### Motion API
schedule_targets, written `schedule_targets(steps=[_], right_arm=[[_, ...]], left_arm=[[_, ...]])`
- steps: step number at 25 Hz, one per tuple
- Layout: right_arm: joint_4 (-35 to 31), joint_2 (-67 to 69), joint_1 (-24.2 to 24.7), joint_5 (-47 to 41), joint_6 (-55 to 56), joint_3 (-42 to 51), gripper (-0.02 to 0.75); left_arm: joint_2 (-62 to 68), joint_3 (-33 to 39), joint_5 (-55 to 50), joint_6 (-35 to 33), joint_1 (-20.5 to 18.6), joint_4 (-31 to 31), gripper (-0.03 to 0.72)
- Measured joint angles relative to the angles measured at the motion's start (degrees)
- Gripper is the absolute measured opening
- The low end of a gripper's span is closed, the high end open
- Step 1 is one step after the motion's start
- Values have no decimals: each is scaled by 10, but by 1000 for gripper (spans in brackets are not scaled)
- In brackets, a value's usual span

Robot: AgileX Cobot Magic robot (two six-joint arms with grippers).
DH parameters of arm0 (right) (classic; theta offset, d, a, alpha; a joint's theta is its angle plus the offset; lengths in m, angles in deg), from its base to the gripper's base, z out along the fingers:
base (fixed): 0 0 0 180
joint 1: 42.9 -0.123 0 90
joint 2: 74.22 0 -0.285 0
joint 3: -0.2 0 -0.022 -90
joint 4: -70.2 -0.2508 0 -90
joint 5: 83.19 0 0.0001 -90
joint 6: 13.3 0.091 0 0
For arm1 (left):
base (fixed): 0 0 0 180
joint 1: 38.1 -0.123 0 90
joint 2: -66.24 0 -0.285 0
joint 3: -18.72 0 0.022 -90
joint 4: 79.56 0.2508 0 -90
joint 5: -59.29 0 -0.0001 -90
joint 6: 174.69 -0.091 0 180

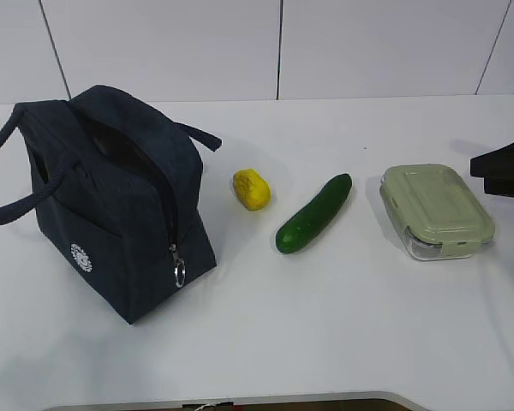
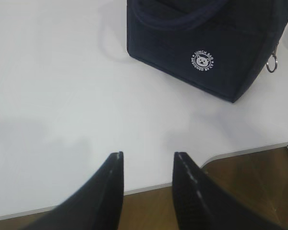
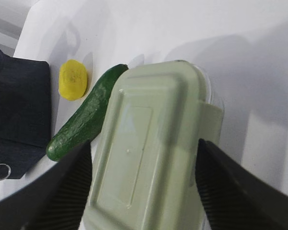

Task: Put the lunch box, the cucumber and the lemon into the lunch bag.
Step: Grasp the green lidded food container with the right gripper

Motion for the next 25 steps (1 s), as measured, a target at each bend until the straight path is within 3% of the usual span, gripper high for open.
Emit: schedule_targets(steps=[25], right_arm=[[-58,51,0,6,3,-1,535]], left_arm=[[0,0,0,0,0,0,242]])
